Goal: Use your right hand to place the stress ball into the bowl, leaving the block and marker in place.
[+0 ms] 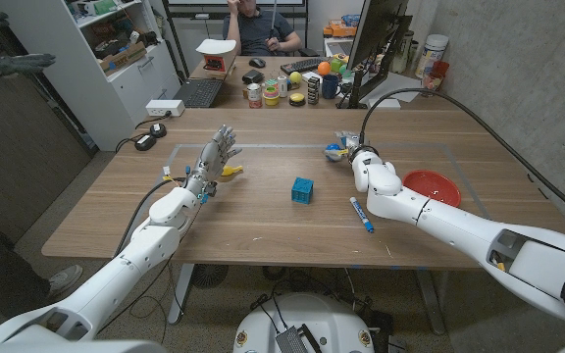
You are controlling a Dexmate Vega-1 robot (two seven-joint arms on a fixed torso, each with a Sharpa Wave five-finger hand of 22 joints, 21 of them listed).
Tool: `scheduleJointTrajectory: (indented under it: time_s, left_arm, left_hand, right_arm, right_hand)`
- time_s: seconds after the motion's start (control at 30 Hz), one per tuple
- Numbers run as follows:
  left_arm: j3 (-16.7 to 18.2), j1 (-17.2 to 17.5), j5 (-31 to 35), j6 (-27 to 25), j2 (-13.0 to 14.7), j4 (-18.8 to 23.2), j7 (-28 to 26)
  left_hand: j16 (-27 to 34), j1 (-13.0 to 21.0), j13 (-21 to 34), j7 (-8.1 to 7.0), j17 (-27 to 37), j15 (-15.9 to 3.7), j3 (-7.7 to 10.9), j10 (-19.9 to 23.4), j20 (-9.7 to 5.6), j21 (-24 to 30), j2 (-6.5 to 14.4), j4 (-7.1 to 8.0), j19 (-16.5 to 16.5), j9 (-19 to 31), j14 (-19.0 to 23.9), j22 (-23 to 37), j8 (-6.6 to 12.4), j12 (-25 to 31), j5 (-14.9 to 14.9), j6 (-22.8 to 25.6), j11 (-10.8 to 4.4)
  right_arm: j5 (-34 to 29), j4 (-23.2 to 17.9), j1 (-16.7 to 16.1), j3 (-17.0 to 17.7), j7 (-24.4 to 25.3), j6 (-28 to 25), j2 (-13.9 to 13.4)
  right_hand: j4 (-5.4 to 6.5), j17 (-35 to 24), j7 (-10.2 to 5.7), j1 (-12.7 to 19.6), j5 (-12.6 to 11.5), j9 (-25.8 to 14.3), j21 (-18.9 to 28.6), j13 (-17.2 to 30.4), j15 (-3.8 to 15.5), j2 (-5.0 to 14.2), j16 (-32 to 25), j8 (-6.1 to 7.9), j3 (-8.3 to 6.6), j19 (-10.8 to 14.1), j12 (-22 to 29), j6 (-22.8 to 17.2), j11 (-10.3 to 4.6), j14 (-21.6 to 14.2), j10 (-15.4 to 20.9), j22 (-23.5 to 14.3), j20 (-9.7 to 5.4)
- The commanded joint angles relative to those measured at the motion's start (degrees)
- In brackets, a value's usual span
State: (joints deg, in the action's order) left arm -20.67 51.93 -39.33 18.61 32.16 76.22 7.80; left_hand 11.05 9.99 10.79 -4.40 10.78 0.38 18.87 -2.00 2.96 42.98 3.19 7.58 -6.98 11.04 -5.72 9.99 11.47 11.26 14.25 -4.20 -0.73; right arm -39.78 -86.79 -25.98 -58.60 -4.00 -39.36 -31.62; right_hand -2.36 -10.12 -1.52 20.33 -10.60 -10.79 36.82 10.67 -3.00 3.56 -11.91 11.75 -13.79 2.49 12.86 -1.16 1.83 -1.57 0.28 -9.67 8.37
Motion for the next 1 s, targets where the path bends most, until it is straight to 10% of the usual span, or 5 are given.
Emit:
scheduleJointTrajectory:
  time_s: [0.03, 0.53, 0.6, 0.8, 1.0]
  left_arm:
    - [-0.1, -0.1, 0.1, -0.1, -0.1, -0.3, 0.1]
    - [-0.2, -0.3, 0.1, 0.0, -0.1, -0.7, 0.4]
    - [-0.2, -0.3, 0.1, -0.1, -0.1, -0.7, 0.3]
    - [-0.2, -0.3, 0.1, -0.2, 0.0, -0.8, 0.3]
    - [-0.2, -0.4, 0.1, -0.3, 0.0, -1.0, 0.3]
  left_hand:
    - [0.1, 0.3, 0.1, -0.26, 0.2, -0.27, -0.17, -0.3, 0.02, -0.1, 0.1, -0.03, 0.2, 0.1, -0.3, 0.2, 0.23, 0.3, 0.6, -0.5, 0.12]
    - [0.0, 0.2, 0.1, -0.24, 0.2, -0.22, -0.25, -0.3, 0.08, -0.4, 0.2, -0.03, 0.3, 0.1, -0.3, 0.2, 0.22, 0.3, 0.6, -0.6, 0.09]
    - [0.1, 0.2, 0.1, -0.25, 0.2, -0.27, -0.27, -0.3, 0.06, -0.4, 0.2, -0.03, 0.3, 0.1, -0.3, 0.2, 0.23, 0.3, 0.6, -0.6, 0.08]
    - [0.1, 0.2, 0.1, -0.26, 0.2, -0.22, -0.32, -0.3, 0.06, -0.5, 0.2, -0.03, 0.4, 0.1, -0.2, 0.2, 0.22, 0.3, 0.7, -0.6, 0.09]
    - [0.1, 0.2, 0.1, -0.23, 0.2, -0.27, -0.36, -0.3, 0.06, -0.6, 0.3, -0.03, 0.4, 0.1, -0.2, 0.2, 0.23, 0.3, 0.7, -0.6, 0.18]
  right_arm:
    - [-0.4, 1.0, 1.1, -1.9, -2.2, 0.7, -0.4]
    - [-2.3, 1.4, 0.7, -2.1, 0.4, 2.8, -0.3]
    - [-2.9, 1.8, 0.8, -2.2, 0.9, 2.3, 0.2]
    - [-3.6, 2.4, 0.7, -2.2, 1.9, 2.2, 0.8]
    - [-4.1, 2.8, 0.1, -1.8, 4.6, 2.8, 1.1]
  right_hand:
    - [-0.79, -0.1, -0.56, 1.2, -0.5, -0.1, -0.3, 0.0, 0.8, 0.13, -0.6, 0.54, -0.22, 2.1, 0.7, -1.5, -0.27, -2.7, 2.1, -0.2, -0.56]
    - [-3.01, -0.9, -1.87, 5.0, -1.4, -0.1, 3.0, 0.1, 7.02, 3.54, -3.7, 2.58, -2.76, 17.7, 2.3, -13.9, -1.73, -25.6, 13.9, -1.2, -3.25]
    - [-3.06, -1.1, -1.71, 5.8, -1.5, -0.1, 5.3, 0.4, 8.75, 4.32, -4.6, 2.53, -3.55, 22.1, 5.0, -16.3, -2.6, -32.9, 23.7, -1.8, -4.16]
    - [-3.01, -2.5, -0.71, 8.1, -2.1, -0.1, 11.3, 0.6, 12.25, 5.44, -9.9, 3.05, -5.43, 29.7, 6.9, -21.5, -3.51, -50.0, 35.8, -3.7, -7.99]
    - [-3.86, -6.4, -0.45, 12.4, -2.8, -1.2, 17.1, 2.6, 14.64, 5.96, -15.7, 6.72, -6.76, 31.3, 12.8, -32.3, -4.89, -61.3, 50.7, -7.0, -10.32]
